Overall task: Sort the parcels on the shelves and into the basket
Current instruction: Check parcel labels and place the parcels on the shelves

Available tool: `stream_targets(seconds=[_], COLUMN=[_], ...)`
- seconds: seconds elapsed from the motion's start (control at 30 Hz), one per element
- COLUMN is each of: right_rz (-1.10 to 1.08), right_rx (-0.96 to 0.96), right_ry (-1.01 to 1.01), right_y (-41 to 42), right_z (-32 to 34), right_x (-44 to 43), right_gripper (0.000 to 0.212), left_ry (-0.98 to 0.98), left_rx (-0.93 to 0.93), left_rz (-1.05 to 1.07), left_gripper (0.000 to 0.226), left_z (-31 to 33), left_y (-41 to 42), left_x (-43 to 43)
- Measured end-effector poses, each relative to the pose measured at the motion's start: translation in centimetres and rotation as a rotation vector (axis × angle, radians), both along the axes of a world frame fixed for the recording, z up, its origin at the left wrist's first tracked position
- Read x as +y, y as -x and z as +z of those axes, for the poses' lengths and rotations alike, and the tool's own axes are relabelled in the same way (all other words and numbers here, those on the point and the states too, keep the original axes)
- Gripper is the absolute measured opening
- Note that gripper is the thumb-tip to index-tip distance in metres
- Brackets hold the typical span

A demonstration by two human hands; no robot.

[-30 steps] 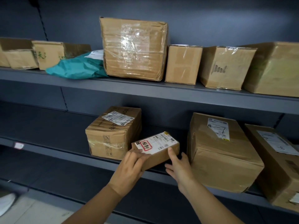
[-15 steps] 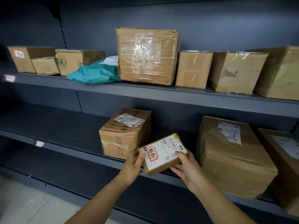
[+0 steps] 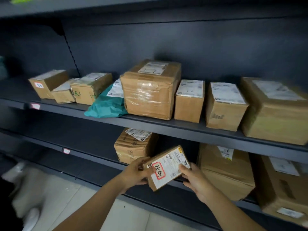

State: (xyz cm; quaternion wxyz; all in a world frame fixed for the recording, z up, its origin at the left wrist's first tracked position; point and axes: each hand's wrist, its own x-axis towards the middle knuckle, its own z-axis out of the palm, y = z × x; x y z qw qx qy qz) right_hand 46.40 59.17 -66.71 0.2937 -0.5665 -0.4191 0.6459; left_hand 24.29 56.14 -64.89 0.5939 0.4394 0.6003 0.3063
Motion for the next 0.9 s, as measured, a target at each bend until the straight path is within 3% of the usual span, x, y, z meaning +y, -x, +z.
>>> stream_targets(seconds=[0.17,0.33,0.4,0.5,0.67,0.77,0.9], right_rz=[0.126,0.148,0.201,0.299,0.250,0.155,-0.014], right_rx=[-0.157,-0.105,-0.135,-0.264,-0.359,-0.452,-0.508], right_ry=[-0.012,-0.023,-0.057,-0.100,-0.232,-0.288,-0.283], right_y=[-2.2,-5.7,-7.2,-9.1,-11.0,-11.9,-12.9], right_z=[8.3,19.2,23.4,28.5,35.1,37.1,38.5], right_x=[-4.1,-8.1,-9.7,-12.5,-18.6,-23.4,-30.0], right_gripper=[0.034,0.094,0.100,0.088,0.055,0.070,0.054], left_ry=[0.043,0.009,-0.027,-0.071,-0.270,-0.382,-0.535], left_rx=[0.063,0.157,0.223,0.271,0.356,0.377,0.415], left_rz=[-0.065,-0.153,-0.242,-0.383,-0.623,-0.749,-0.924], left_gripper=[0.065,0.073,0.067,0.049,0.064,0.067,0.068], left_z=[8.7,19.7,24.3,30.3,36.7,38.8,40.3], left_y=[-0.9,-2.6,-3.6,-5.6,-9.3,-11.1,-13.9], left_x=[-3.5,-6.4,-7.2,-8.3,-11.0,-13.0,-16.5])
